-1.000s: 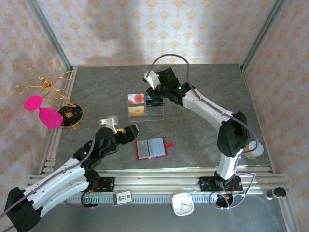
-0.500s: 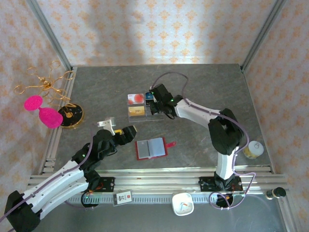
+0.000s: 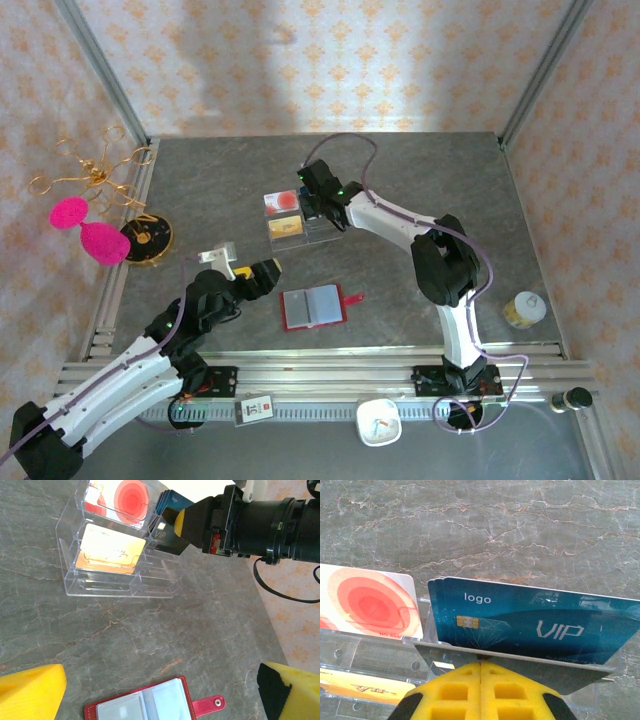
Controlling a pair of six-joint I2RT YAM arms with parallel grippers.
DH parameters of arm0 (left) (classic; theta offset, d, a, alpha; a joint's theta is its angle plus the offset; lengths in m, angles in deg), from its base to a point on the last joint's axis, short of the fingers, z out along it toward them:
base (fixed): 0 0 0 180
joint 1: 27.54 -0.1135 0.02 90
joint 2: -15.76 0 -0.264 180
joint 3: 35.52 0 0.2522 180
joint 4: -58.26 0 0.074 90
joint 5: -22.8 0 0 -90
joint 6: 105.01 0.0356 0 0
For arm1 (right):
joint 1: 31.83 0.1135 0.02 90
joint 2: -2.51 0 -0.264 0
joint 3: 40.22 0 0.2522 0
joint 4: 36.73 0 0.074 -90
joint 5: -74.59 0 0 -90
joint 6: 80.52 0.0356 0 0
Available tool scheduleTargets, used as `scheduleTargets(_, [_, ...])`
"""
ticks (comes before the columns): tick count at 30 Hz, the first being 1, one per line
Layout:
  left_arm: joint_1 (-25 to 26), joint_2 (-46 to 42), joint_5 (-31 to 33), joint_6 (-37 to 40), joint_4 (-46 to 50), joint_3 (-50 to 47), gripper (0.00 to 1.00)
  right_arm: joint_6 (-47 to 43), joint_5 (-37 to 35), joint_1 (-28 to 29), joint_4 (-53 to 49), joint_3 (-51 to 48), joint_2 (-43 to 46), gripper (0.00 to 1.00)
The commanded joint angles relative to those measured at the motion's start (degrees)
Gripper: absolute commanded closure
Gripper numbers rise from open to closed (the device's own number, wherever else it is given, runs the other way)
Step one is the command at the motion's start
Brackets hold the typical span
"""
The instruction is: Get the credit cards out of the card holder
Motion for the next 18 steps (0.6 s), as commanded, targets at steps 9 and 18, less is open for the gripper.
scheduleTargets(9, [-0.4,-1.5,-1.4,-1.3,1.6,-1.6,0.01,1.6,-0.7,1.3,3.4,-7.8,8.7,0.84])
scheduleTargets(18, [-0.5,-0.7,-1.7,-3.6,0.3,-3.8,0.01,5.5,4.5,7.6,7.8,-31.5,24.2,0.55])
